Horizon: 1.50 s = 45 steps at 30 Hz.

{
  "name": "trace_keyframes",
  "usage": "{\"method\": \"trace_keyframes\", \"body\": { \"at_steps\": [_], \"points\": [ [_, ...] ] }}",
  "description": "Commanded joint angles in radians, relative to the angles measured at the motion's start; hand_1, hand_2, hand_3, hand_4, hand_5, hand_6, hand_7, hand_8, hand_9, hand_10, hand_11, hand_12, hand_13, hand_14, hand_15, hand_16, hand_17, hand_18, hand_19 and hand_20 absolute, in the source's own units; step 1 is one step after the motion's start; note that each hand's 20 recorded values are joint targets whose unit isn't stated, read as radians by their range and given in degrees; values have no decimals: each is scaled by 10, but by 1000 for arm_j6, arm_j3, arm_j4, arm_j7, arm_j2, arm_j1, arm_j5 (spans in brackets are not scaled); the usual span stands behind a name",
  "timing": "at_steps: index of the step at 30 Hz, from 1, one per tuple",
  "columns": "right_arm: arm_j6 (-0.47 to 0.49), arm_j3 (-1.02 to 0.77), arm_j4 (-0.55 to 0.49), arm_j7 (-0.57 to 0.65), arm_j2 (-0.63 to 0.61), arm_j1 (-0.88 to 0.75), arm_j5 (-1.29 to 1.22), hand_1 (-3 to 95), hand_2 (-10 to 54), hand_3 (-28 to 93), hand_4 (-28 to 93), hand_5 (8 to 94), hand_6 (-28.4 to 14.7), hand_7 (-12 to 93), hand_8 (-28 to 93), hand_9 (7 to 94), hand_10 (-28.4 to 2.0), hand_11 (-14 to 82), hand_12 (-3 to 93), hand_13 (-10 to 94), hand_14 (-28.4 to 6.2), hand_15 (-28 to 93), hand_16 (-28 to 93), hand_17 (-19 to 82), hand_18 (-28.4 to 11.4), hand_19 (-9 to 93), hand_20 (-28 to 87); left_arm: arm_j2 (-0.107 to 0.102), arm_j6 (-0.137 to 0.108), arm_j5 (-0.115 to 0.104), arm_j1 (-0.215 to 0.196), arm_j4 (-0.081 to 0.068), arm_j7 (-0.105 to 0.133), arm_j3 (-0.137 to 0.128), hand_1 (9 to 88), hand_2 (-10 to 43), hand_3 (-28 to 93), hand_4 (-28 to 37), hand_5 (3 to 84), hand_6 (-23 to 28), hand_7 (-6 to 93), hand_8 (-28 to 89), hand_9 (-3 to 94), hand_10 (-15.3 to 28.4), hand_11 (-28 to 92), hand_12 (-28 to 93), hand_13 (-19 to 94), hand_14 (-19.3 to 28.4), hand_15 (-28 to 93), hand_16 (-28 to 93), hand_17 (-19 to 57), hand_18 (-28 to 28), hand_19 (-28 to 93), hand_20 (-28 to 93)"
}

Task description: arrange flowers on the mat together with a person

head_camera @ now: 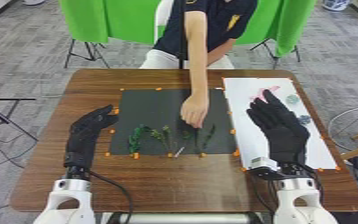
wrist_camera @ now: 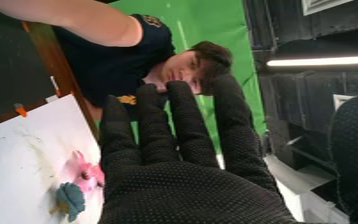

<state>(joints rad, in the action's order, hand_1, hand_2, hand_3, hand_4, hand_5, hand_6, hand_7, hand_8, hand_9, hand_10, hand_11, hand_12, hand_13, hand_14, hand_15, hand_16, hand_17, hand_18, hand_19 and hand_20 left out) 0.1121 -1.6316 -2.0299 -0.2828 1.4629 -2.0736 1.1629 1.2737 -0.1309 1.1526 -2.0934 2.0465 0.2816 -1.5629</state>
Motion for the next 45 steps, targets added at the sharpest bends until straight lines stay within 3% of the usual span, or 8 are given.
{"method": "trace_keyframes", "body": {
  "at_steps": [1, 4, 9, 29, 34, 37, 42, 45],
  "points": [
    [-29, 9, -5, 11, -1, -10, -16, 43, 58, 798, -196, 391, -5, 92, -85, 391, -145, 40, 105, 290, -138, 83, 152, 149, -146, 67, 239, 4, 8, -5, -22, 5, -11, -5, 336, -17, 594, -166, 507, 35, 172, -67, 528, 133, 243, 159, 399, 165, 217, 39, 56, 114, 75, 178],
    [-17, 7, -4, 11, -5, 2, -5, 46, 55, 798, -195, 394, -5, 93, -85, 394, -147, 41, 108, 295, -139, 87, 157, 150, -148, 72, 242, 5, 0, -1, -25, 7, -14, -8, 337, -17, 593, -166, 506, 35, 172, -67, 527, 132, 244, 160, 398, 164, 219, 38, 54, 114, 74, 177],
    [-31, 7, -6, 10, -7, -1, -12, 50, 54, 795, -195, 410, -10, 96, -84, 401, -148, 43, 112, 303, -139, 91, 162, 151, -149, 74, 243, 7, 29, 9, -20, 5, -18, -14, 339, -18, 593, -167, 505, 34, 177, -66, 526, 131, 246, 161, 397, 164, 223, 38, 53, 113, 71, 177],
    [-41, 10, -9, 7, 0, -21, 36, 58, 39, 798, -191, 437, -11, 104, -85, 426, -150, 50, 125, 321, -120, 98, 157, 160, -149, 77, 249, 16, 29, -6, -49, 17, -69, -27, 312, -22, 595, -170, 490, 37, 178, -64, 507, 130, 251, 169, 378, 168, 233, 42, 36, 118, 77, 178],
    [-50, 9, -7, 4, -20, -2, 145, 65, 33, 797, -190, 439, -12, 106, -86, 433, -153, 52, 133, 326, -123, 103, 158, 164, -150, 84, 255, 21, 69, 42, -52, 22, -100, -49, 308, -16, 592, -173, 486, 38, 174, -63, 500, 128, 247, 168, 372, 166, 229, 42, 32, 119, 76, 177],
    [-229, 29, -23, 22, -65, 21, 425, 108, 15, 772, -180, 450, -16, 123, -83, 471, -163, 67, 157, 375, -135, 121, 163, 188, -165, 180, 298, 29, 89, 30, -66, 28, -109, -55, 304, -7, 589, -177, 483, 38, 167, -61, 495, 127, 241, 168, 369, 166, 225, 43, 30, 120, 75, 176],
    [-410, 47, -42, 152, -179, 98, 779, 209, -52, 738, -155, 501, -21, 175, -84, 547, -166, 146, 186, 523, -140, 168, 191, 237, -179, 437, 397, 30, 79, 26, -65, 29, -114, -52, 300, -5, 591, -179, 482, 38, 165, -58, 493, 129, 238, 170, 366, 169, 222, 46, 28, 120, 75, 175],
    [-360, 43, -61, 317, -236, 153, 1009, 240, -90, 740, -157, 506, -22, 183, -84, 555, -168, 172, 198, 583, -144, 219, 221, 273, -180, 548, 419, 25, 81, 31, -67, 33, -116, -60, 300, -5, 591, -179, 481, 39, 163, -57, 493, 130, 236, 171, 366, 169, 223, 48, 28, 120, 75, 175]
  ]
}}
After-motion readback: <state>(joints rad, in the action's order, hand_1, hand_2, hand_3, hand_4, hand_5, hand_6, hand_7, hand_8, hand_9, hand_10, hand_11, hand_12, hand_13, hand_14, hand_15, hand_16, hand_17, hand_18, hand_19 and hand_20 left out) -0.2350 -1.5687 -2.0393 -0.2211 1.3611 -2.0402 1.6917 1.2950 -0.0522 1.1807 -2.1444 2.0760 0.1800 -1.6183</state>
